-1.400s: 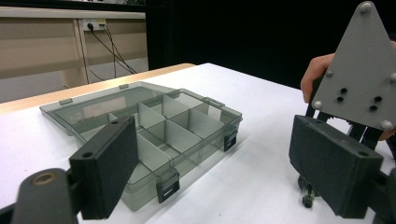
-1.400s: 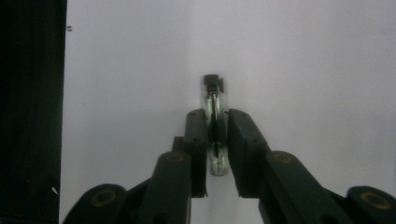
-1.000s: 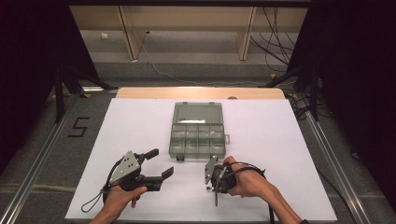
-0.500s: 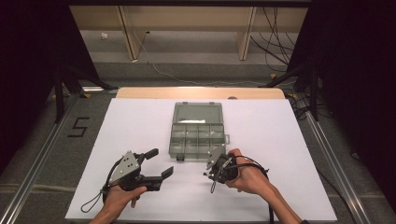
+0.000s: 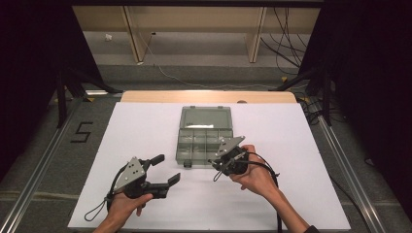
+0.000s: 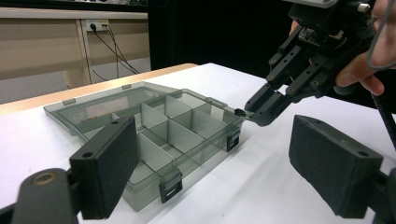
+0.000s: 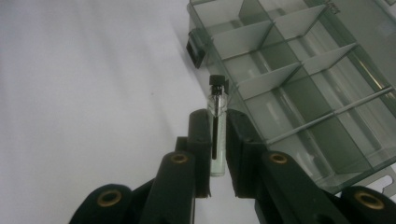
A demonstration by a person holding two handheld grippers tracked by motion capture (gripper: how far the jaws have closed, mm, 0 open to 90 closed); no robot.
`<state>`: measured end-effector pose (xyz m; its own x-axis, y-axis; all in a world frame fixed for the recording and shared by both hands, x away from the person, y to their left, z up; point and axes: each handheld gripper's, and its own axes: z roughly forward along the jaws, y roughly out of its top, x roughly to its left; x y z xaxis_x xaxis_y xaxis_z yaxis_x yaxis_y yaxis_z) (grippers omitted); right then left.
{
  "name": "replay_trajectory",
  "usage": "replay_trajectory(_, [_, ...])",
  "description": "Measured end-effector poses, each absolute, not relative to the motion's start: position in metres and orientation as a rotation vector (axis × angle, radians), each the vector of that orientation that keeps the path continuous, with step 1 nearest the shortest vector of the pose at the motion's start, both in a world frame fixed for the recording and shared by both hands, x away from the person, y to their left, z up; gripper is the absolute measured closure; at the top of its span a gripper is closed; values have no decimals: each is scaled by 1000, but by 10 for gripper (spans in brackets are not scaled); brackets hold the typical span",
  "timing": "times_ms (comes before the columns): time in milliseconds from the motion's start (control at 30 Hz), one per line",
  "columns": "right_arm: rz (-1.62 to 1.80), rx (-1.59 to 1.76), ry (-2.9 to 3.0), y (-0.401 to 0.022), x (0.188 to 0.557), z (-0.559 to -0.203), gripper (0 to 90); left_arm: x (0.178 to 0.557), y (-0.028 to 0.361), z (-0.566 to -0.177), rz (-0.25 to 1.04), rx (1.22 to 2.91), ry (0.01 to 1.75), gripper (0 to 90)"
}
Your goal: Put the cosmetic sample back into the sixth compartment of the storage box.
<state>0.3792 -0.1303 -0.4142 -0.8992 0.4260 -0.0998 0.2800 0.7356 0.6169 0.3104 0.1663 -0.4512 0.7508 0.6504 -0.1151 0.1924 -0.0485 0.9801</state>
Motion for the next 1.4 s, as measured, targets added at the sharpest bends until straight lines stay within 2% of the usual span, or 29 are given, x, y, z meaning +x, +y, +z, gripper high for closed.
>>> replay_trajectory(1400, [1009, 725, 2629, -101, 410, -406, 809, 312, 164, -451, 419, 1609, 683, 156])
